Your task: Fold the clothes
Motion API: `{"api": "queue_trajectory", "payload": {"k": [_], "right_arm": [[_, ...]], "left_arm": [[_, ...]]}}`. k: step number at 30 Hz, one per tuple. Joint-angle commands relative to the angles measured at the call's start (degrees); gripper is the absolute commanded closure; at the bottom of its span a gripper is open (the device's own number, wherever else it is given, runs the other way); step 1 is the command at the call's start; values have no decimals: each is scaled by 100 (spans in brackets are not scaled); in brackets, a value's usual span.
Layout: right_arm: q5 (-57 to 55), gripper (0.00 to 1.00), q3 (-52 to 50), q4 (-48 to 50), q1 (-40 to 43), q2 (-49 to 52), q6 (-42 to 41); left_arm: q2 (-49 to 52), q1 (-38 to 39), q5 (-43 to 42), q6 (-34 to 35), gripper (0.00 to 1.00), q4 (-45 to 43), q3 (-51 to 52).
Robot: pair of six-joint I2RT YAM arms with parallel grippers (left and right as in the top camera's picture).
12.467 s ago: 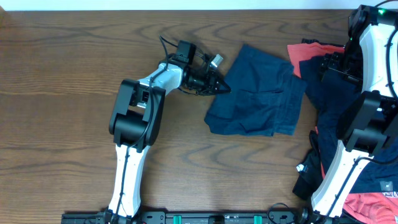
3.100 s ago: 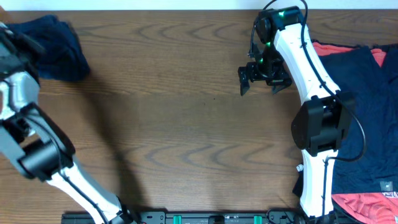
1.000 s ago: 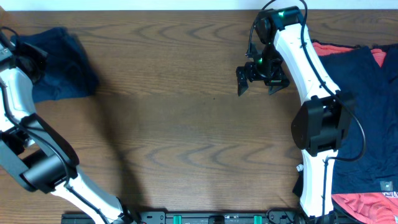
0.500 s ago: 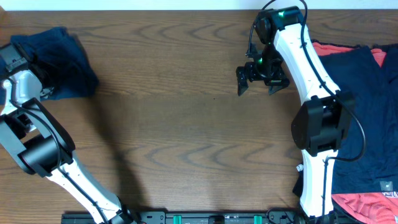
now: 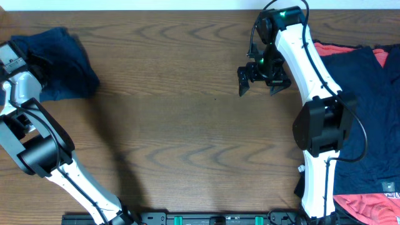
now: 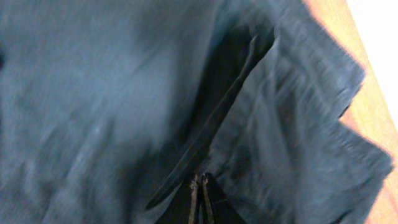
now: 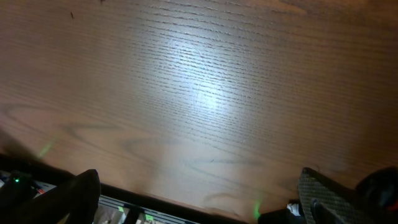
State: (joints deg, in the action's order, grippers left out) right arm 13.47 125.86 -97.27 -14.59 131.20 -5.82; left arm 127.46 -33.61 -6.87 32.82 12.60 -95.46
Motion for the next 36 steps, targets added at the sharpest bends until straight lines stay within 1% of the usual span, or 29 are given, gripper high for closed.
{"api": "queue_trajectory", "payload": {"k": [1, 2, 3, 4, 5, 6, 8, 9, 10, 12, 17, 23, 27, 36], "right_arm": [[-136, 1, -7, 17, -118, -63, -37], [-297, 1, 9, 28, -116, -66, -44], [-566, 1, 50, 39, -105, -66, -127], [-787, 1, 92, 46, -92, -66, -223], [-953, 1, 144, 66, -72, -66, -282], [-1067, 1, 247, 68, -37, -68, -291], [-1071, 1, 479, 109, 39, -68, -286], [-1071, 1, 612, 140, 85, -68, -286], [-1071, 1, 758, 175, 133, -68, -278], [-1069, 1, 1113, 238, 245, -68, -149], [-1073, 1, 2004, 461, 581, -70, 85], [-1158, 1, 2800, 942, 1047, -70, 337], [-1261, 1, 2983, 1180, 1327, -70, 286], [-1259, 1, 2959, 975, 1453, -70, 291]], "left_arm": [[116, 15, -149, 2, 93, -271, 31], [114, 26, -455, 2, 87, -446, 28], [101, 28, -767, 4, 64, -579, 15], [90, 28, -1086, 9, 45, -684, -15], [66, 31, -1379, 24, 28, -756, -52], [17, 33, -1641, 131, 14, -787, -101], [-101, 48, -1823, 321, 2, -778, -122], [-153, 59, -1880, 354, 0, -774, -122], [-227, 70, -2015, 350, 2, -756, -122], [-387, 81, -2245, 350, 2, -658, -122], [-774, 96, -2337, 295, 2, -120, -120], [-1145, 96, -2424, 216, 2, 431, -120], [-1355, 96, -2522, 216, 2, 605, -120], [-1593, 96, -2533, 219, 2, 723, -120]]}}
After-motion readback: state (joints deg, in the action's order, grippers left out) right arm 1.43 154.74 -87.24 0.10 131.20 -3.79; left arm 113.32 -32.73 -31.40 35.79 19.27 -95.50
